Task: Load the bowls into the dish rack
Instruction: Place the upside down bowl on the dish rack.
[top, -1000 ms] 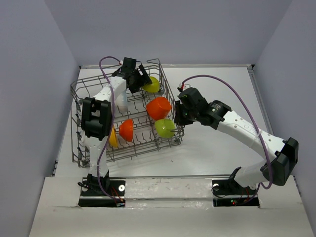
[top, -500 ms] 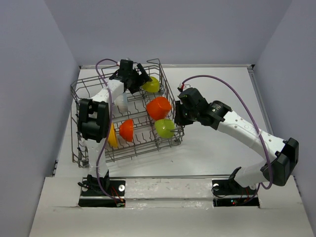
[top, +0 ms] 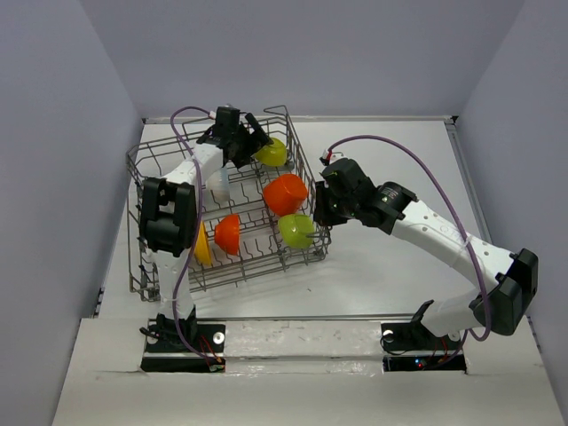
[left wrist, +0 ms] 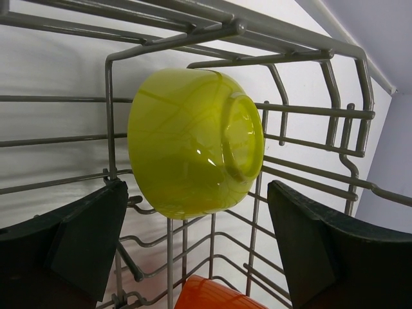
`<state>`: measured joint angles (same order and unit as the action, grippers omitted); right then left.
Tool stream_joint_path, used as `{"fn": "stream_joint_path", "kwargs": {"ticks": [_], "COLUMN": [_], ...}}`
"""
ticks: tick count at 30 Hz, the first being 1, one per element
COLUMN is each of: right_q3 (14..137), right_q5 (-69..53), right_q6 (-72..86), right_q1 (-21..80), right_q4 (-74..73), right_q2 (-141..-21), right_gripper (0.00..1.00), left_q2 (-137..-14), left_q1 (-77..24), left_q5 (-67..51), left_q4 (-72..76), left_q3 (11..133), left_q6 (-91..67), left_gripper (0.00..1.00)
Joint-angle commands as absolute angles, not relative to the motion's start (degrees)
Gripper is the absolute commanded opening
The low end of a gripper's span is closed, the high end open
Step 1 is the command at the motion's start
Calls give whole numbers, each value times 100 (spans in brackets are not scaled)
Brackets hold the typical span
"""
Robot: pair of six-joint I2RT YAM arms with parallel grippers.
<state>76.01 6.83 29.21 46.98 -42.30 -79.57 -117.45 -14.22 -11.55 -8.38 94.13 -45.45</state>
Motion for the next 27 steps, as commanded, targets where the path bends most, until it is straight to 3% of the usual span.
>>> {"fn": "stream_joint_path", "kwargs": {"ticks": [1, 16, 27], "right_q3": [7541, 7392, 7374], "right_q5": [422, 413, 422], "right_q6": [3067, 3050, 3050], "right_q1": [4764, 4764, 4764], "right_q4": [-3876, -3876, -3885], "right_q2": [-7585, -7480, -7479], "right_gripper": [26, 25, 25], "left_q2": [-11663, -11628, -11935], "left_q1": [-1336, -1845, -1969], "left_q5": [-712, 263, 141], "left_q4": [-896, -343, -413], "left_q3": [9448, 9229, 9457], "left_q6": [-4807, -5510, -5318], "left_gripper": [98, 93, 90]}}
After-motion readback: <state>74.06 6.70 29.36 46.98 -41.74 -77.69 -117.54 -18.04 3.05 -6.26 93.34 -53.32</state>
